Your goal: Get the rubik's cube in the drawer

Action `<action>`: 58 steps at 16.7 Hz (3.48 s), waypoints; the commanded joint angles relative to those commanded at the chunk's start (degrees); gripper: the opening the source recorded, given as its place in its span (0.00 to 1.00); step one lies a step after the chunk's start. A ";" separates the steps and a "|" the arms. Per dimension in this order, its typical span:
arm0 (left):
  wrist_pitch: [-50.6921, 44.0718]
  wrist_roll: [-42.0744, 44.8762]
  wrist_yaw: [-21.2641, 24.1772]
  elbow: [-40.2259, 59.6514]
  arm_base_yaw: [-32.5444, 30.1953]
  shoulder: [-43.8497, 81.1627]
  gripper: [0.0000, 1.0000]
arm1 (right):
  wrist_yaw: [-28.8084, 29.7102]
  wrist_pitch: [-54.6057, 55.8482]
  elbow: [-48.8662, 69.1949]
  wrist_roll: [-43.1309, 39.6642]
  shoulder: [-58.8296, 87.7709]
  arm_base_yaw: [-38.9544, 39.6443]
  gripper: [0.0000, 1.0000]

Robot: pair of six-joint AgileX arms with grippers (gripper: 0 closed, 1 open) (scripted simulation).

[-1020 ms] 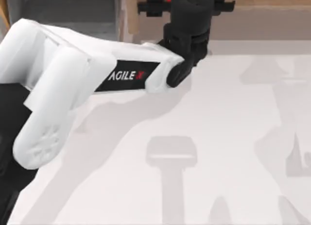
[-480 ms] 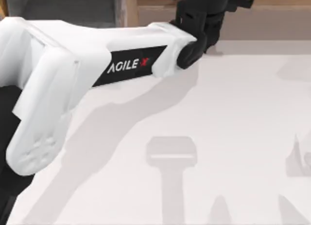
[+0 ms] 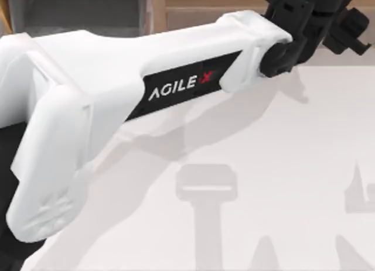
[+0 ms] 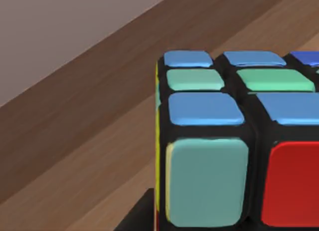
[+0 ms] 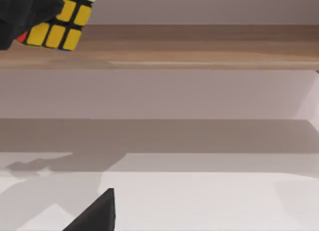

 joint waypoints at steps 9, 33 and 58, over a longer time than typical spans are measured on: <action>-34.61 7.32 12.83 10.24 -1.08 -1.31 0.00 | 0.00 0.00 0.00 0.00 0.00 0.00 1.00; -97.63 6.29 20.34 51.49 64.38 15.89 0.00 | 0.00 0.00 0.00 0.00 0.00 0.00 1.00; -98.56 5.72 21.66 55.86 70.14 29.12 0.90 | 0.00 0.00 0.00 0.00 0.00 0.00 1.00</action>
